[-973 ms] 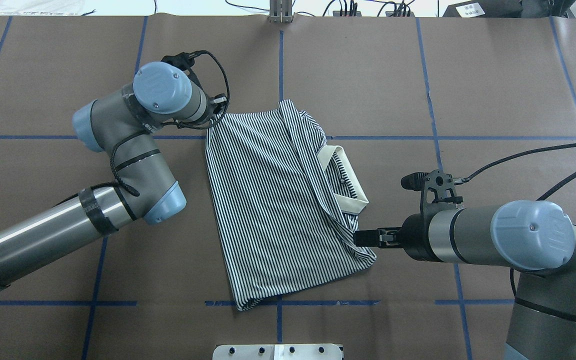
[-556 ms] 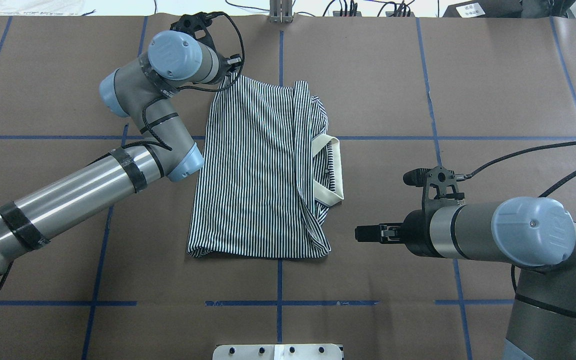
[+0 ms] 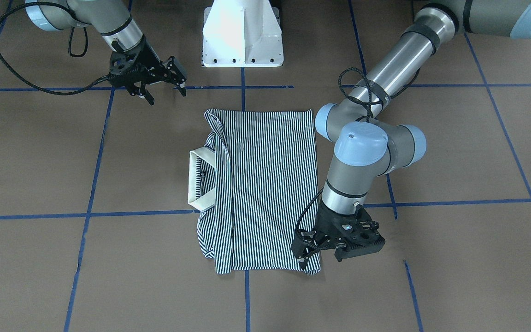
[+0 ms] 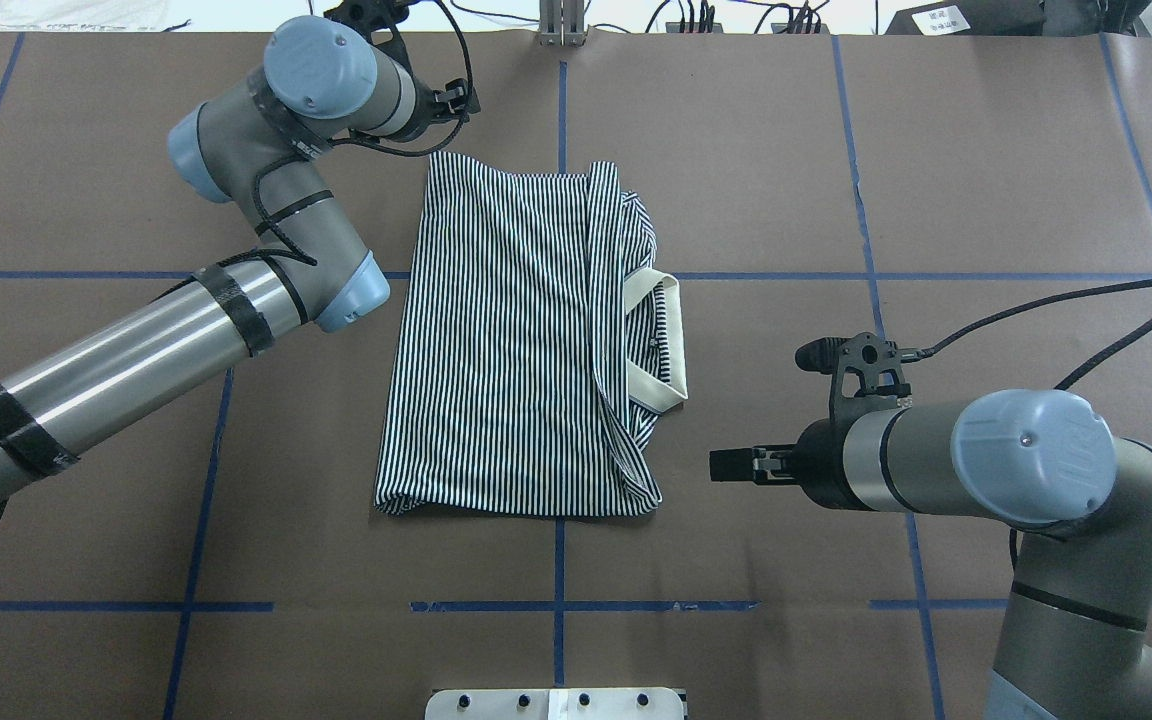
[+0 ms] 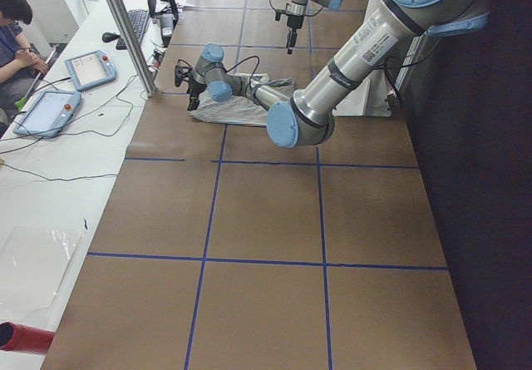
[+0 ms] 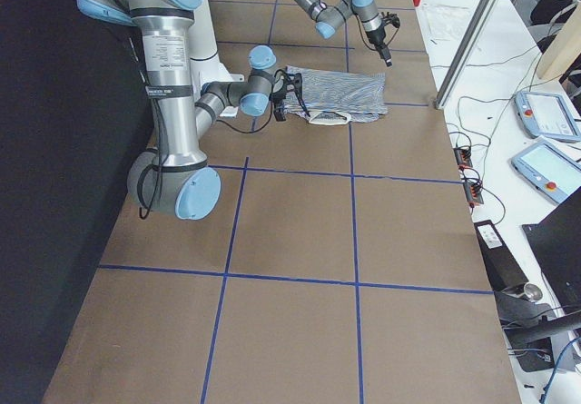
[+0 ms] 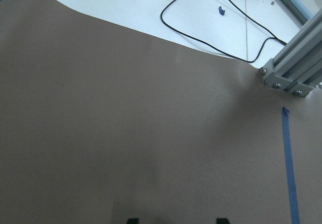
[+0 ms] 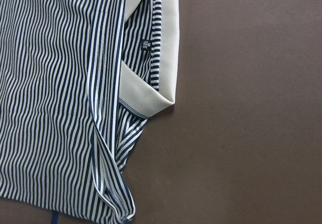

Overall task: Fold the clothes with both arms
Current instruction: 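Move the right gripper to the collar side of the shirt while the left arm withdraws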

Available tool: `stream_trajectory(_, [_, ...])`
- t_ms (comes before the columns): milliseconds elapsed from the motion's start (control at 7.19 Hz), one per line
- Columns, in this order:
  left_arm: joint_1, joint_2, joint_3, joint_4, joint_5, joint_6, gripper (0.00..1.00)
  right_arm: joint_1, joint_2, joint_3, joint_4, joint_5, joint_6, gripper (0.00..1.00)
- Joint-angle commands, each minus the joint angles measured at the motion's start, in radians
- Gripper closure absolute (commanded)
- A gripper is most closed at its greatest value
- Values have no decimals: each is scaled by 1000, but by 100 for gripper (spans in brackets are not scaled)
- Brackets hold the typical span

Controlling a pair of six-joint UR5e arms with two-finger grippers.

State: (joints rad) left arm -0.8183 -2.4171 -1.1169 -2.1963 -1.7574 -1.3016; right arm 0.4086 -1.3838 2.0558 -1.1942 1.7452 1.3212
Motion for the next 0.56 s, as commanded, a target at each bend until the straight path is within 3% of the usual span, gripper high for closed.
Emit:
stream_trajectory(0, [-13, 174, -383, 264, -60, 71, 0, 2, 244, -107, -254, -10, -22, 0])
stream_trajectory(139, [-10, 238, -560, 405, -69, 82, 0, 2, 320, -174, -309, -18, -63, 0])
stream_trajectory(278, [-7, 260, -658, 494, -97, 82, 0, 1, 386, -256, -335, -18, -75, 0])
stream_trajectory(417, [-1, 262, -672, 497, -106, 81, 0, 1, 469, -338, -381, -16, -98, 0])
